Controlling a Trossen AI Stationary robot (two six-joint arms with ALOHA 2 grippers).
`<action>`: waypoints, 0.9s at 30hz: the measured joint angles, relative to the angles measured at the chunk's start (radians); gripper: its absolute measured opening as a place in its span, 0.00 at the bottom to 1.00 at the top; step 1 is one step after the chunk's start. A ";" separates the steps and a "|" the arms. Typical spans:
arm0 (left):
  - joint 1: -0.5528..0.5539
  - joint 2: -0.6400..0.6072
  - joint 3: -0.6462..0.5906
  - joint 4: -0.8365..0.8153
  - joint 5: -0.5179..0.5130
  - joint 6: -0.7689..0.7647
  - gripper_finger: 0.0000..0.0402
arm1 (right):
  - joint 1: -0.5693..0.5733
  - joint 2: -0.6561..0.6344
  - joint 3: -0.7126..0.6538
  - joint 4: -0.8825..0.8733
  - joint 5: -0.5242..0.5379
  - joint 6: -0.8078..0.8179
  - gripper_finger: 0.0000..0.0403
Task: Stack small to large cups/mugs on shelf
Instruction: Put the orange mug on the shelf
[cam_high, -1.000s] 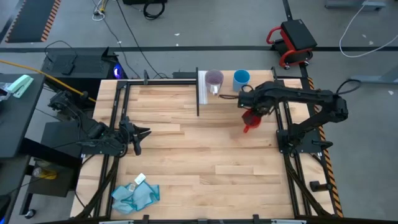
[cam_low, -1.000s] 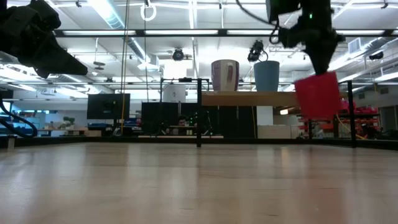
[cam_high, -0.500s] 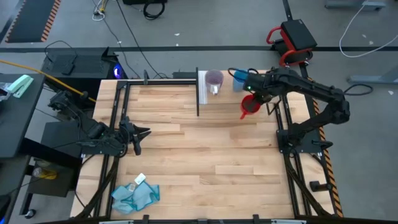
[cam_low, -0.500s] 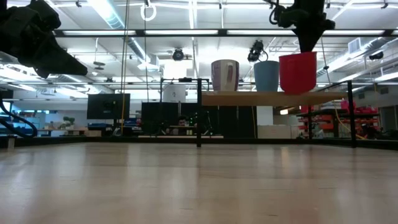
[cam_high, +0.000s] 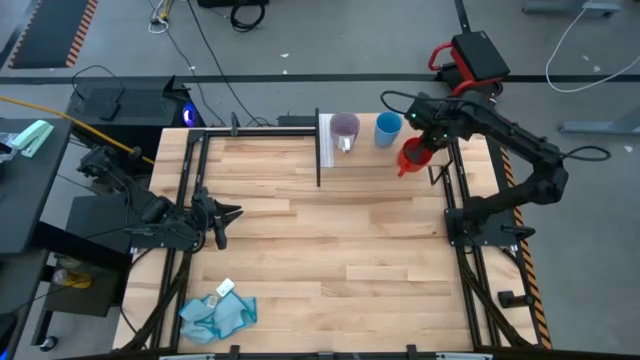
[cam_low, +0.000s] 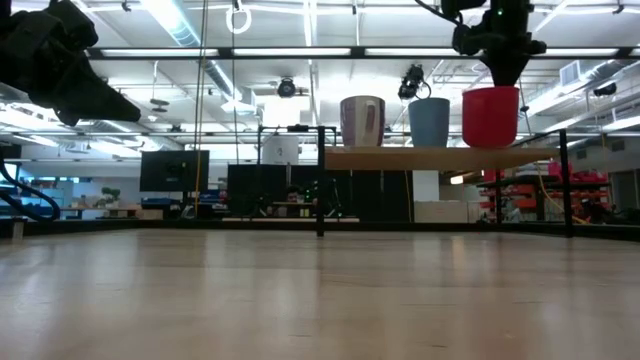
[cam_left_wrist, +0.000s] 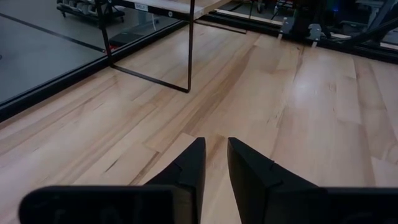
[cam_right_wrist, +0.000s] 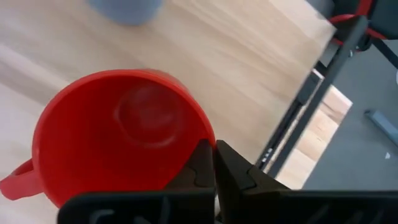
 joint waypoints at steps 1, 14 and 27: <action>0.000 0.000 0.000 0.000 0.000 0.000 0.18 | -0.014 -0.005 0.000 0.000 0.002 -0.009 0.00; 0.000 0.000 0.000 -0.001 0.000 0.000 0.19 | -0.155 -0.008 0.000 0.003 0.033 -0.099 0.00; 0.000 0.000 0.000 0.002 -0.030 0.011 0.19 | -0.160 0.012 0.000 0.082 0.044 -0.114 0.01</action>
